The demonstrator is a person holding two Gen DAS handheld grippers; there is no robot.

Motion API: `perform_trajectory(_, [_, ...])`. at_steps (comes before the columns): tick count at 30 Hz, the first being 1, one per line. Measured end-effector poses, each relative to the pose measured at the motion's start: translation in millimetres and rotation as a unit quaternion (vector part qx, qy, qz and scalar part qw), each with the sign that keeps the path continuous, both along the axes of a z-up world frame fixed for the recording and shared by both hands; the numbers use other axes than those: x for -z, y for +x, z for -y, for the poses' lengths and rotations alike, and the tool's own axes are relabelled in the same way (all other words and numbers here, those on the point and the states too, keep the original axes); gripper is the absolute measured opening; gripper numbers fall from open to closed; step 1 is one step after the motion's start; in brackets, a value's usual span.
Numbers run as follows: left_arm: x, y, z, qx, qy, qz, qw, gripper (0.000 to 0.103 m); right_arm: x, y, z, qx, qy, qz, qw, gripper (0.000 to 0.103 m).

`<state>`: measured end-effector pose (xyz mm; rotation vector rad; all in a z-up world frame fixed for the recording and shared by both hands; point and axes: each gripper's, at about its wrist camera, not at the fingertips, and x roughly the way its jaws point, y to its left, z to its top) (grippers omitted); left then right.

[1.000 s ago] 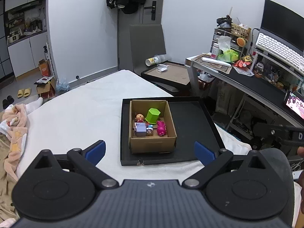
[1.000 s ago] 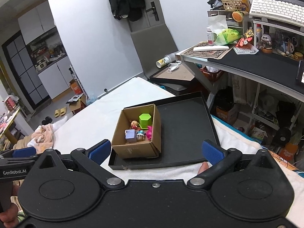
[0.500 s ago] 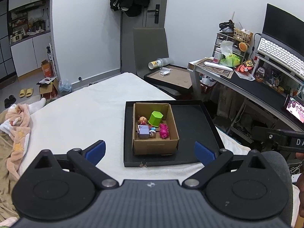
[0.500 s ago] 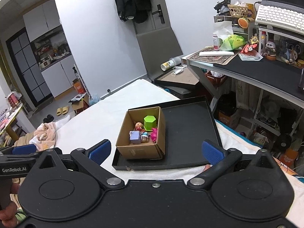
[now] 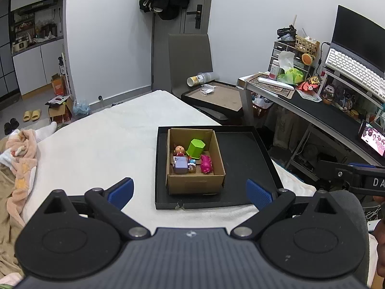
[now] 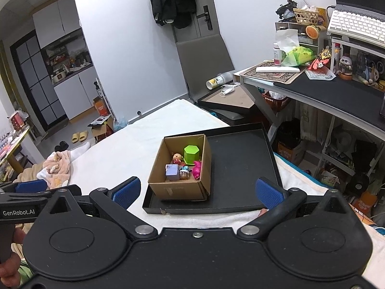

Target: Organize rigid objects

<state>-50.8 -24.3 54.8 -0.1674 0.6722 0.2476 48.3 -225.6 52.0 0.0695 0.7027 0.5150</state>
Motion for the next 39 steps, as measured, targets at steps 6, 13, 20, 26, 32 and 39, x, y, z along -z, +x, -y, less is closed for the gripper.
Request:
perform_trajectory(6, [1.7, -0.7, -0.5, 0.003, -0.006, -0.002, 1.0000, 0.099, 0.1, -1.9, -0.8, -0.001, -0.003, 0.001, 1.000, 0.103])
perform_trajectory(13, [4.4, -2.9, -2.7, -0.001, -0.006, -0.006, 1.0000, 0.099, 0.7, -1.0, 0.5, 0.004, -0.006, -0.001, 1.000, 0.103])
perform_trajectory(20, [5.0, -4.7, -5.7, -0.002, -0.007, -0.006, 1.0000, 0.099, 0.9, -1.7, -0.2, 0.002, -0.015, 0.000, 1.000, 0.103])
perform_trajectory(26, [4.0, -6.0, -4.4, 0.002, -0.007, -0.005, 1.0000, 0.099, 0.4, -2.7, -1.6, 0.000, -0.019, 0.003, 1.000, 0.103])
perform_trajectory(32, [3.4, -6.7, -4.1, 0.007, -0.010, -0.001, 0.9999, 0.099, 0.2, -2.8, -1.7, 0.000, -0.022, 0.006, 1.000, 0.103])
perform_trajectory(39, [4.4, -4.6, 2.4, 0.010, 0.000, 0.008, 0.9999, 0.099, 3.4, -1.1, 1.3, 0.005, -0.024, 0.001, 1.000, 0.103])
